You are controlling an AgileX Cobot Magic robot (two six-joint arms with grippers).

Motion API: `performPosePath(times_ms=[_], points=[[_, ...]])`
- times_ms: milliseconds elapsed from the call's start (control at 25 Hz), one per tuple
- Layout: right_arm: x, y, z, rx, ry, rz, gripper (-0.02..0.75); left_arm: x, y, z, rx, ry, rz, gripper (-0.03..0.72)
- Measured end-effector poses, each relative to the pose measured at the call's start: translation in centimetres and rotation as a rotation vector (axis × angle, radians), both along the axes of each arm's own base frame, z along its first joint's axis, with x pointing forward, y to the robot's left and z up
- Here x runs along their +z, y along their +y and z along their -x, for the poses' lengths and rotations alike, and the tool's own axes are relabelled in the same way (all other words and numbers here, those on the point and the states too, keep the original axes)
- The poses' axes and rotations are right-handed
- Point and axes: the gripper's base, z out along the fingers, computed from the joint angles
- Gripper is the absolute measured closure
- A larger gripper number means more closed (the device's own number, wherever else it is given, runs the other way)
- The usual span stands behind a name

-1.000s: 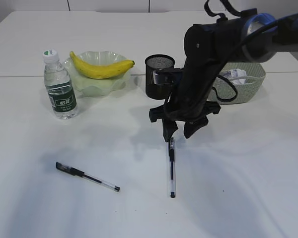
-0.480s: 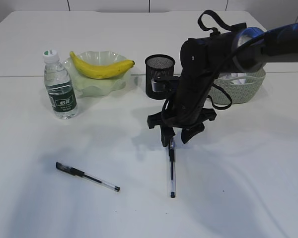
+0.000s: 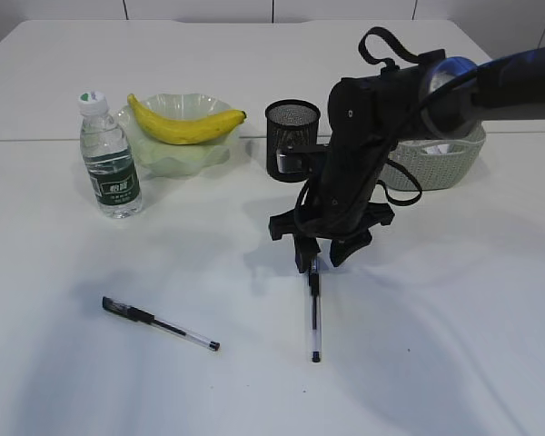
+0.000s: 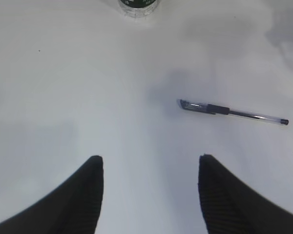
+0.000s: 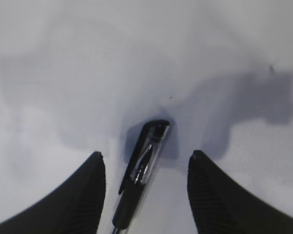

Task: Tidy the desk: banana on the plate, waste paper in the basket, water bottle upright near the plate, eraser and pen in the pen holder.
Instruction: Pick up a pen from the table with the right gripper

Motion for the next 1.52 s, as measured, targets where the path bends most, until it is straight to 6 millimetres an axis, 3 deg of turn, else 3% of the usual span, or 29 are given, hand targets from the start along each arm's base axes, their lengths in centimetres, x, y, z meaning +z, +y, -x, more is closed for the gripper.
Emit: performPosePath(times_ms=[280, 880, 1240, 1520], points=[[-0.4, 0.0, 0.0, 0.000, 0.007, 0.003, 0.412, 0.0, 0.0, 0.0, 0.000, 0.000, 0.000, 0.253], [-0.4, 0.0, -0.1, 0.000, -0.003, 0.001, 0.421, 0.0, 0.0, 0.0, 0.000, 0.000, 0.000, 0.253], [-1.5, 0.1, -0.2, 0.000, 0.019, 0.011, 0.425, 0.0, 0.0, 0.0, 0.000, 0.002, 0.000, 0.253], [-1.5, 0.0, -0.3, 0.016, 0.013, 0.026, 0.539, 0.0, 0.0, 0.0, 0.000, 0.004, 0.000, 0.253]])
